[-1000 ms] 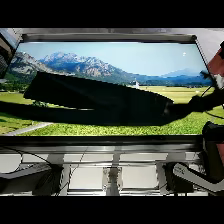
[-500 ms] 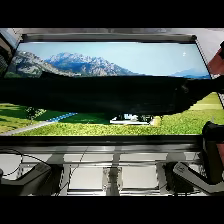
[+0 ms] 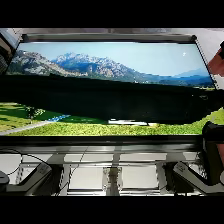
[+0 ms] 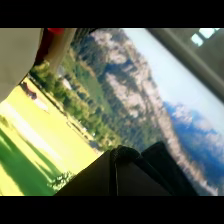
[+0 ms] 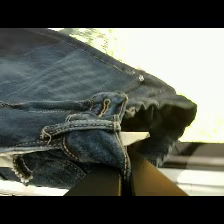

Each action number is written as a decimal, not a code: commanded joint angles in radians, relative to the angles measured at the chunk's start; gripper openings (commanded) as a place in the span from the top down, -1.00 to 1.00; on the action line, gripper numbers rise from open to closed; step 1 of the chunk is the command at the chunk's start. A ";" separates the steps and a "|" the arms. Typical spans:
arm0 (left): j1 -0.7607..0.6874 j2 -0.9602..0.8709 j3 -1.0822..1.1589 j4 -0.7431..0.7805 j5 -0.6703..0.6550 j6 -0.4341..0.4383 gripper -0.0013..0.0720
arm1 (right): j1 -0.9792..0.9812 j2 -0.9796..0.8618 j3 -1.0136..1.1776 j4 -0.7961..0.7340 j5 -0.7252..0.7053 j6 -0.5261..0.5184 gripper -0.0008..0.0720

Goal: Fold the clothes and pants, and hang the long-sleeved shirts on hangers.

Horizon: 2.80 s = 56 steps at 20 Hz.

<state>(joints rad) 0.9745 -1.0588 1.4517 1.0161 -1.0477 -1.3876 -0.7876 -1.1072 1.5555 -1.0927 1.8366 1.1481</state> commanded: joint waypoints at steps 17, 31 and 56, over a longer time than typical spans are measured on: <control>-0.502 -0.601 0.282 0.555 -0.159 -0.380 0.90 | 0.029 -0.354 -0.193 -0.138 -0.330 0.111 0.95; -0.639 -0.721 0.285 0.517 0.197 -0.446 0.90 | 0.123 -0.494 -0.193 -0.040 -0.758 0.328 0.95; -0.631 -0.788 0.285 0.441 0.077 -0.268 -0.56 | 0.171 -0.552 0.037 -0.004 -0.675 0.388 -0.45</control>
<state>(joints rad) 0.3298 -1.8511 1.7370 1.4570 -0.8440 -1.7447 -0.6178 -1.6573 1.4975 -1.1011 1.0370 1.5311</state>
